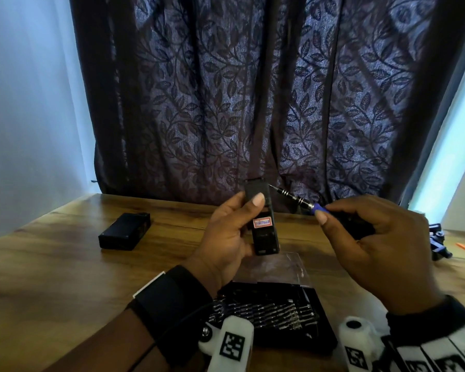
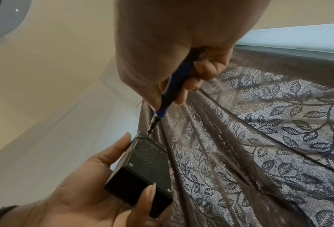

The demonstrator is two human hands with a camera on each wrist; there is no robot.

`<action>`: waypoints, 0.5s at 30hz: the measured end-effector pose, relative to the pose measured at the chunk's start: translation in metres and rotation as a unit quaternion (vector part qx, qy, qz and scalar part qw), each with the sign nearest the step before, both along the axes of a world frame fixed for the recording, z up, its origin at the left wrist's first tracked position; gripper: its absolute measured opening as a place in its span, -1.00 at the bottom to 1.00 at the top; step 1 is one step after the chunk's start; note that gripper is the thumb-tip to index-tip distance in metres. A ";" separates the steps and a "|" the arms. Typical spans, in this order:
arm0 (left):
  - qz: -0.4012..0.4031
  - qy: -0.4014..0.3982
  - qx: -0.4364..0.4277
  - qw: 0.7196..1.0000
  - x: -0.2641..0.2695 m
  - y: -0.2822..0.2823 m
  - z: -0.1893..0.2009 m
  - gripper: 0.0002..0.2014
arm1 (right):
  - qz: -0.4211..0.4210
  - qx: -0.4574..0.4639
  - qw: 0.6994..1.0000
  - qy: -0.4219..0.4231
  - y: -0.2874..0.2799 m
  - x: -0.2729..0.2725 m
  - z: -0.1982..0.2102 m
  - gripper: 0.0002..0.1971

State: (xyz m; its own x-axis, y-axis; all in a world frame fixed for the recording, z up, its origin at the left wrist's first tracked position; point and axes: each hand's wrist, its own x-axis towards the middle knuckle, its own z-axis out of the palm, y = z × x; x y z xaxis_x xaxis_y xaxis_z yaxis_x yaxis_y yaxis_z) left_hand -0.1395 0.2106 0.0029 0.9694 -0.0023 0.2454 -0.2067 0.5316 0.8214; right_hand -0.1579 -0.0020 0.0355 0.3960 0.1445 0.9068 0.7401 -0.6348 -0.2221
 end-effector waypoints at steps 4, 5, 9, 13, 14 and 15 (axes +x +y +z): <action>0.005 -0.014 0.048 0.999 -0.005 -0.004 0.001 -0.48 | 0.004 0.019 1.000 0.008 0.001 0.002 0.000 -0.95; 0.005 -0.014 0.054 0.998 -0.007 -0.006 0.002 -0.41 | 0.018 0.033 0.999 0.016 0.002 0.002 -0.001 -0.97; -0.009 -0.020 0.057 0.998 -0.017 -0.015 0.005 -0.32 | 0.102 0.087 0.987 0.087 0.003 0.009 -0.006 -0.94; -0.033 -0.058 0.087 0.994 -0.018 -0.025 0.001 -0.43 | 0.231 0.052 0.944 0.232 0.007 0.013 -0.010 -0.70; -0.032 -0.056 0.100 0.993 -0.018 -0.027 0.001 -0.48 | 0.246 0.056 0.935 0.248 0.008 0.012 -0.009 -0.80; -0.030 -0.046 0.113 0.992 -0.019 -0.028 0.002 -0.51 | 0.265 0.077 0.923 0.268 0.010 0.011 -0.008 -0.95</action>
State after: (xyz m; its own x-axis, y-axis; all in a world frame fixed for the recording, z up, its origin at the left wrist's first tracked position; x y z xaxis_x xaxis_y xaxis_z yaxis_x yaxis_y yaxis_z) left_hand -0.1586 0.1822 0.0049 0.9391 -0.1249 0.3203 -0.2602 0.3505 0.8997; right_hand -0.1468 0.0082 0.0271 0.7042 0.3335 0.6269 0.6954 -0.1453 -0.7038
